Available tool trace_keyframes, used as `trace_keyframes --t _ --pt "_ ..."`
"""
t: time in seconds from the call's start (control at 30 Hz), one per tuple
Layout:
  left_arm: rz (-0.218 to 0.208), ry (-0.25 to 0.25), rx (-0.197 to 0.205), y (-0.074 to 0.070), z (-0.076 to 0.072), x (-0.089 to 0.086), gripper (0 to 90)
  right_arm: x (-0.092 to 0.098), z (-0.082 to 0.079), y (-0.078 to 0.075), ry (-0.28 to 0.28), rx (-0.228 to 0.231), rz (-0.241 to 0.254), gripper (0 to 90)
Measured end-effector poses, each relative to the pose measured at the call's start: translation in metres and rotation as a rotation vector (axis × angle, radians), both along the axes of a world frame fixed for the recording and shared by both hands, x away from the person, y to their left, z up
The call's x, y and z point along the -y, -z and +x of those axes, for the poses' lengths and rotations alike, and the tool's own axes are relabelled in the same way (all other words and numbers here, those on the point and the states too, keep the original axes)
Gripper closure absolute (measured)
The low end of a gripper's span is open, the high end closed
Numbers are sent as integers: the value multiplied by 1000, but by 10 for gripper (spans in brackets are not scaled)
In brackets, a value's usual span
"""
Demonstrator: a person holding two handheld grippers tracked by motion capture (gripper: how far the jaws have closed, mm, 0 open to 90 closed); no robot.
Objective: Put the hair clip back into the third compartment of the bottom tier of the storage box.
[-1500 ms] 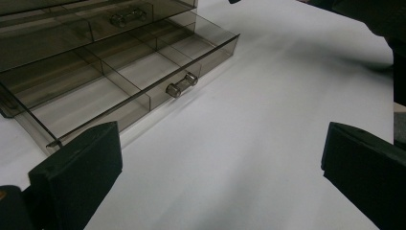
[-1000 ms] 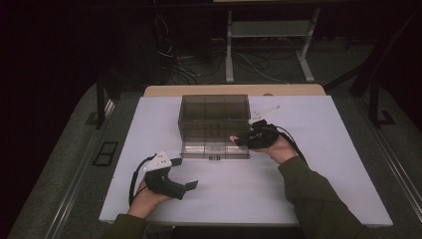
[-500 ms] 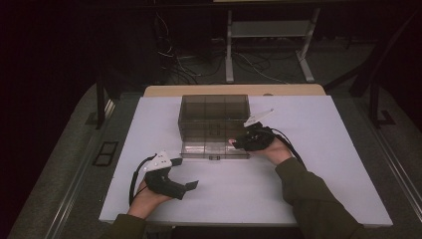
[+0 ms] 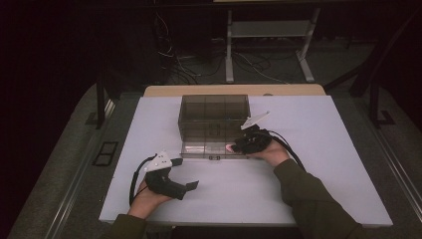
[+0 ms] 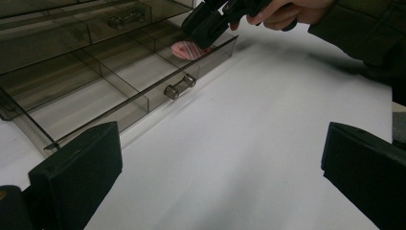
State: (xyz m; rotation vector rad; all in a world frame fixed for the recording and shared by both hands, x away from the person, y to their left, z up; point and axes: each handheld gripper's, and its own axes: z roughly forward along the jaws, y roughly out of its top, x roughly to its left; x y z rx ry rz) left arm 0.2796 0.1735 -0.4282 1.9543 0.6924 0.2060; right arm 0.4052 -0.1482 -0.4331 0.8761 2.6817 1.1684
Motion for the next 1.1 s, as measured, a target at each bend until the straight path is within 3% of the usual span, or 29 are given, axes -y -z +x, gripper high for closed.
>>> trace_keyframes --t 0.53,1.1 --pt "2 -1 -4 0 0 0 0 7 -2 -9 11 -8 71 504" --pt "2 -11 -4 0 2 1 0 17 -10 -22 7 31 121 383"
